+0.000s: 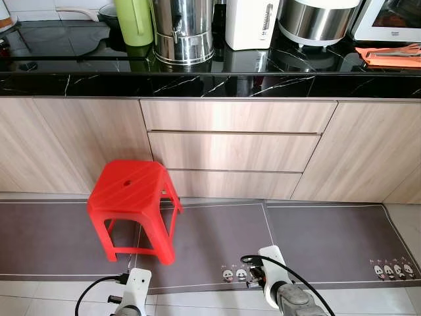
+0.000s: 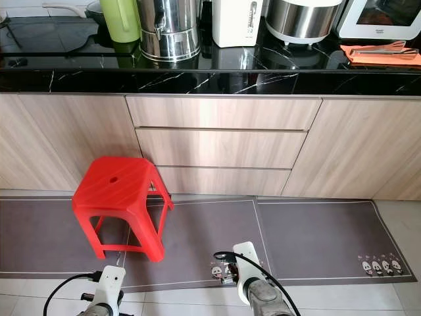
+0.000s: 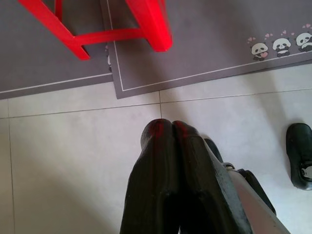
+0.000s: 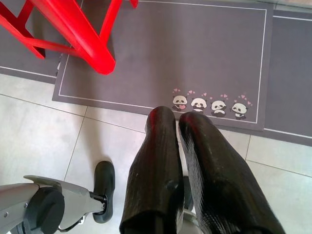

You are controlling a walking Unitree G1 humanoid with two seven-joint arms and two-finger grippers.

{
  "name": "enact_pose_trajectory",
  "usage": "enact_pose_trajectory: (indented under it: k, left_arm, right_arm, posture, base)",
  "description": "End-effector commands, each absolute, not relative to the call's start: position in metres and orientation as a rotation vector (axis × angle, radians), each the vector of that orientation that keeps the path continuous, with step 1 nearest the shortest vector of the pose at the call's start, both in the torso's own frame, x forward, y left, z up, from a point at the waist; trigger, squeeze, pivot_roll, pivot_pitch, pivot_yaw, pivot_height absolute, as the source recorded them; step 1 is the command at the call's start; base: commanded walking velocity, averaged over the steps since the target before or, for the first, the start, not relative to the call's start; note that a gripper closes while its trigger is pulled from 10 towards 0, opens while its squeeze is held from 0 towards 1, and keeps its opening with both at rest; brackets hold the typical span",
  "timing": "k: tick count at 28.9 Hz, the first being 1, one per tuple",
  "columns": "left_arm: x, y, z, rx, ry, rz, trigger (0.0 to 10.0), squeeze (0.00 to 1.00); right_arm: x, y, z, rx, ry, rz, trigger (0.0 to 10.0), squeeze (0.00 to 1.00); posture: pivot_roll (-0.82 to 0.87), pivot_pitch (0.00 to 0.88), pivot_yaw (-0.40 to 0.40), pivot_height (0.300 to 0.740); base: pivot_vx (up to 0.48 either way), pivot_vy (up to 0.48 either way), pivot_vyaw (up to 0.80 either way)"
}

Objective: Kitchen organization

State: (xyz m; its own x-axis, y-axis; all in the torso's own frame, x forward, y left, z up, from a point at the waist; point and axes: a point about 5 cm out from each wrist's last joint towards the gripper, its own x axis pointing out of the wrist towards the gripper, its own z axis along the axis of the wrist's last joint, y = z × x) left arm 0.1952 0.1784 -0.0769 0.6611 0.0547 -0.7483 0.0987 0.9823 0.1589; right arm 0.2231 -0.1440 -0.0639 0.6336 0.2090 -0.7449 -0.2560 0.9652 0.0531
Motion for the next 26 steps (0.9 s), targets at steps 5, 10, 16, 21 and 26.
enact_pose_trajectory:
  k: [5,10,16,21,26]
  left_arm:
    - [0.201,0.219,-0.068,0.026,0.832,0.137,10.0,0.0]
    - [0.2,0.22,-0.068,0.031,0.834,0.134,10.0,0.0]
    - [0.195,0.223,-0.07,0.045,0.847,0.126,10.0,0.0]
    - [0.192,0.219,-0.072,0.052,0.858,0.114,10.0,0.0]
    - [0.186,0.22,-0.075,0.036,0.874,0.122,10.0,0.0]
  right_arm:
    - [0.217,-0.18,-0.065,0.165,0.823,0.005,10.0,0.0]
    - [0.218,-0.178,-0.066,0.159,0.832,0.007,10.0,0.0]
    - [0.222,-0.178,-0.063,0.165,0.8,-0.002,10.0,0.0]
    - [0.221,-0.178,-0.063,0.158,0.803,0.008,10.0,0.0]
    - [0.221,-0.178,-0.063,0.172,0.796,0.008,10.0,0.0]
  posture:
    - [-0.07,0.008,0.007,0.74]
    - [-0.07,0.007,0.007,0.74]
    - [-0.07,0.002,0.007,0.74]
    - [-0.07,0.0,0.007,0.74]
    - [-0.07,0.0,0.005,0.74]
  base:
    - [0.0,0.0,0.0]
    - [0.0,0.0,0.0]
    - [0.0,0.0,0.0]
    - [0.0,0.0,0.0]
    - [0.0,0.0,0.0]
